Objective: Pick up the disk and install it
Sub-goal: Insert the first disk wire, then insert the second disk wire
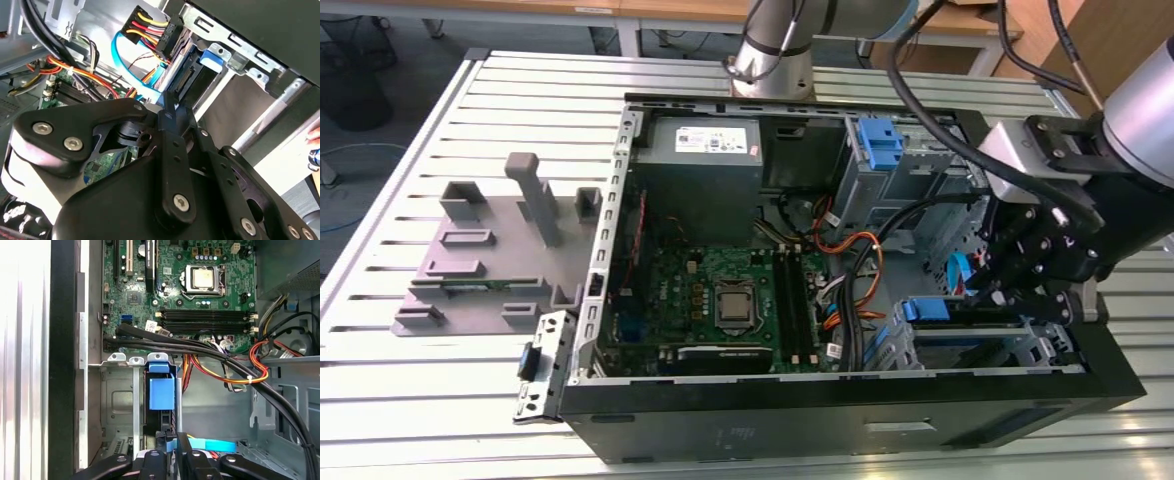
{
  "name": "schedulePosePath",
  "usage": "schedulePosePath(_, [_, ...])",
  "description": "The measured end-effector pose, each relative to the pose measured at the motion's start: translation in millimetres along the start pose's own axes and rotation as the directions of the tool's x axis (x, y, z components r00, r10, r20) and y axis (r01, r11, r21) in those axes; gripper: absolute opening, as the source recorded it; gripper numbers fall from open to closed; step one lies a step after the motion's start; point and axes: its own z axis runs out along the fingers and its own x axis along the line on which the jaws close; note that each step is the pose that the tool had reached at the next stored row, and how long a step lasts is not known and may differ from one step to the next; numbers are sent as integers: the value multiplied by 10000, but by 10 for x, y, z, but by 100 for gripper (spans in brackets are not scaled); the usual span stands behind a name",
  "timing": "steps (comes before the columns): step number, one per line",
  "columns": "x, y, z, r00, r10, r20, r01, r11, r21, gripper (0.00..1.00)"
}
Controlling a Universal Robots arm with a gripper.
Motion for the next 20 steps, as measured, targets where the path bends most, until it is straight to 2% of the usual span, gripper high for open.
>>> schedulePosePath(3, [-5,3,-78,10000,0,-2,0,10000,0,24])
schedulePosePath(6, [-5,0,-79,10000,-1,1,1,10000,-1,24])
schedulePosePath(12, [-9,-128,-85,10000,-1,-1,1,10000,0,24])
schedulePosePath(15, [-10,-137,-85,10000,1,0,-1,10000,0,24])
schedulePosePath(17, [-11,-201,-88,10000,0,0,0,10000,0,24])
schedulePosePath(20, [-11,-201,-87,10000,0,0,0,10000,0,24])
